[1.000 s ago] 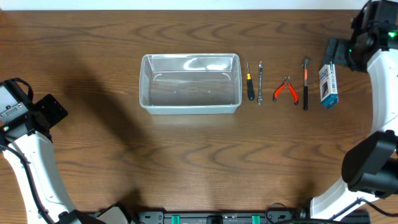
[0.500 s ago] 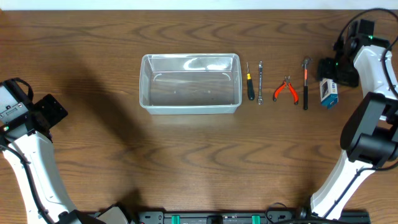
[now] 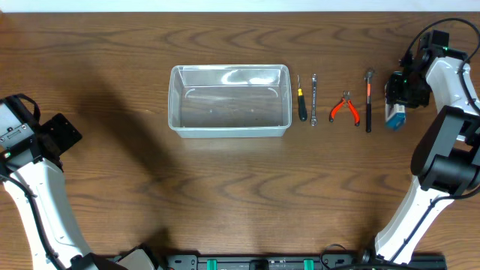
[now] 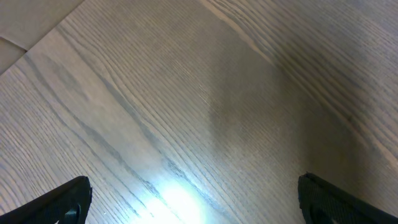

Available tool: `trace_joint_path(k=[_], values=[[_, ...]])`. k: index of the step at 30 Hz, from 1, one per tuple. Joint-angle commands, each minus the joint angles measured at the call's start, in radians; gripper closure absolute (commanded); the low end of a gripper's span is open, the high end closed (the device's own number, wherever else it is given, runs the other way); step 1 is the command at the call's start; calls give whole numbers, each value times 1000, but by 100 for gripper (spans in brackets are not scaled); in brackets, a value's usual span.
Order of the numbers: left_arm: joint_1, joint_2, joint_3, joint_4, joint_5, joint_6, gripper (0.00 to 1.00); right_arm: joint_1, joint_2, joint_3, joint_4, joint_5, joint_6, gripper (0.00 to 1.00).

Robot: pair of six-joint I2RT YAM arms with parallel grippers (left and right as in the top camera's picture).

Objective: Pack container
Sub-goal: 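Release the container and grasp the white-blue boxed set with right gripper, then carry the boxed set over the container and lower it inside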

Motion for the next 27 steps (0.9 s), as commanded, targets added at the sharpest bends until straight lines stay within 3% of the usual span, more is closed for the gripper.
trace_joint_path(k=[1,5,11,17,23,27], values=[[5,7,14,-3,2,16,2,0,5,1,-4,-8,18,85],[5,7,14,-3,2,16,2,0,5,1,-6,-6,47,99],[5,7,14,-3,2,16,2,3,-60,35,-51,-8,103,99],[5,7,14,-3,2,16,2,59,-233,129,-141,-84,102,99],[5,7,14,-3,2,16,2,255,-428,145,-143,-165,95,99],[5,7,14,-3,2,16,2,437,-467,145,-111,-164,141,99]])
